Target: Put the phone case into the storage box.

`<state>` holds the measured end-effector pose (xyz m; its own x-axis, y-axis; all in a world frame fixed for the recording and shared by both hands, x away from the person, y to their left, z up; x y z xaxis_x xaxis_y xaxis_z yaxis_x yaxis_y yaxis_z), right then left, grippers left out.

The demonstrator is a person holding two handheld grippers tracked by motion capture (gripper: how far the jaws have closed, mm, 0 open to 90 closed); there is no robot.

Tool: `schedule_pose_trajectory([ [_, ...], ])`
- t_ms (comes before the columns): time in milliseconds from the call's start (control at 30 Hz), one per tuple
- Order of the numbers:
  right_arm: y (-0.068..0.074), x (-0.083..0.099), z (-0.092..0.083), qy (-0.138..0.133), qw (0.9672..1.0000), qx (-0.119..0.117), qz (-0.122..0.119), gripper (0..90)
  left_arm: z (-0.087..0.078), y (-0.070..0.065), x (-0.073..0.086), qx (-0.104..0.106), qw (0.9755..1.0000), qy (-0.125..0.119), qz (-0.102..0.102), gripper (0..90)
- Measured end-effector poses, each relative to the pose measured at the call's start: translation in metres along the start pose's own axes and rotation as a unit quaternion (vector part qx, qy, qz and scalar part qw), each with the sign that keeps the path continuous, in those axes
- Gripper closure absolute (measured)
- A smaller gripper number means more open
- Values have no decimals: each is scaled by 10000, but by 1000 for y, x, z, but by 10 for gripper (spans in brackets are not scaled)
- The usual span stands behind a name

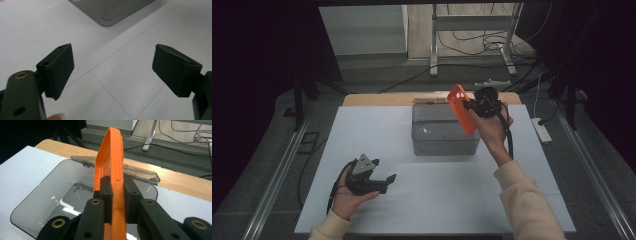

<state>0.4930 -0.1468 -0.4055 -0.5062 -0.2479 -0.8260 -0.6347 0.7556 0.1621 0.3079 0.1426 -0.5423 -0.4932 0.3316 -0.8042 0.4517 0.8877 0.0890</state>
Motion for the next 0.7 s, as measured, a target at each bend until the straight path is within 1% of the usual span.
schedule_pose_trajectory([
  [700,-13,8,4,121,9997,177,83,795,1,-1,0,14,10000,19,12,177],
])
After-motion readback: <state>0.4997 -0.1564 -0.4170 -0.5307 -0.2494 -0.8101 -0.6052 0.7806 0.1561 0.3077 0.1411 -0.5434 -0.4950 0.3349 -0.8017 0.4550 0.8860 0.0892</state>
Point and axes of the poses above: each handheld gripper's, and its own axes: z roughly forward along the jaws, x roughly out of its underside, y roughly to its left, the point moved 7 cm from there along z, roughly forward along the jaws, and after that the axes turned 14 degrees about -x, right-handed, at the moved point
